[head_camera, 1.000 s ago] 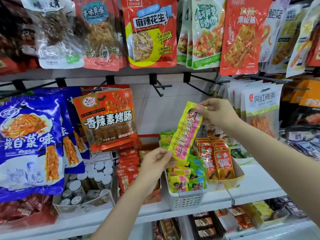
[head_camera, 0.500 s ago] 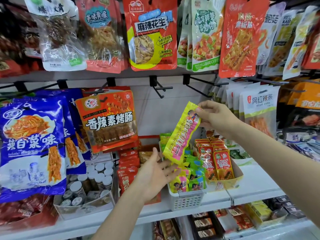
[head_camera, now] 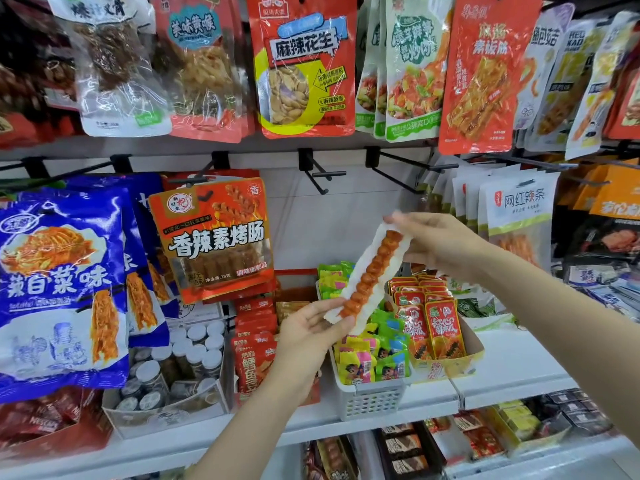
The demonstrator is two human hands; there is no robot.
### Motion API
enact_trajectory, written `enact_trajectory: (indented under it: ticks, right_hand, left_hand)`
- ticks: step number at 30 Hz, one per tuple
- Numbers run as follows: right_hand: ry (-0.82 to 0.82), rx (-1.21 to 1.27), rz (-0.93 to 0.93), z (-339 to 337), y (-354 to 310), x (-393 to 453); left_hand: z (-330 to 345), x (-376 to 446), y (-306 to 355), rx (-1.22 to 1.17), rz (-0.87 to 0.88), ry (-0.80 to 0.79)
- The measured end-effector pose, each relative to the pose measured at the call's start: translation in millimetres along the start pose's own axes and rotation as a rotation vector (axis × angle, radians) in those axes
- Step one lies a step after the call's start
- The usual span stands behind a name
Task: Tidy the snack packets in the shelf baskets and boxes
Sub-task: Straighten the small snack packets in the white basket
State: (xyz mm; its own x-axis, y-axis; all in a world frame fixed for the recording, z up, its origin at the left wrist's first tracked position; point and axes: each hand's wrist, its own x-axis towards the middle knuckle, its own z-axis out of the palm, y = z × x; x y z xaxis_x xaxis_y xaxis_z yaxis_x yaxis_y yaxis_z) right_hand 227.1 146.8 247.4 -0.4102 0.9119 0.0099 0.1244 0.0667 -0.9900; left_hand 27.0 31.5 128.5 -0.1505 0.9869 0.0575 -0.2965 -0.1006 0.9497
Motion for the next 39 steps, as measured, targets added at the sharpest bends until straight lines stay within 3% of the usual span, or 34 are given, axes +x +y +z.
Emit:
enact_trajectory:
  ticks: [2, 8, 10, 14, 18, 27, 30, 33, 39]
  right_hand:
    - [0.054, -0.087, -0.052, -0.2, 4.2, -0.5]
    - [0.058, -0.015, -0.065, 5.2, 4.4, -0.2]
    - [0.059, -0.003, -0.059, 6.5, 3.6, -1.0]
    - [-0.073, 0.073, -0.109, 5.3, -0.4, -8.2]
    - [-0.139, 0.105, -0.117, 1.7, -1.8, -10.4]
    - [-0.251, 0.177, 0.050, -11.9, -0.1, -5.9]
    - [-0.209, -0.097, 0.016, -9.0, 2.3, -4.4]
    - [-0.096, -0.454, -0.111, -7.5, 4.1, -2.6]
    - [0.328, -0.610, -0.357, -29.3, 7.9, -1.4]
  left_hand:
    - [-1.8, -1.0, -2.1, 0.033, 0.054, 0.017]
    - [-2.1, -4.2, -0.3, 0.026, 0.085, 0.010]
    - [-1.9, -4.1, 2.0, -0.182, -0.037, -0.053]
    - [-2.7, -5.4, 13.0, -0.668, -0.480, -0.198]
    - [0.3, -3.5, 11.1, -0.713, -0.436, -0.176]
    - [-6.9, 8.7, -1.6, -0.153, -0.066, 0.113]
    - [-6.3, 12.2, -2.5, -0.003, 0.003, 0.152]
    - [-7.1, 20.5, -2.4, 0.102, 0.056, 0.126]
    - [-34.1, 48.7, -15.1, 0.572, 0.118, 0.282]
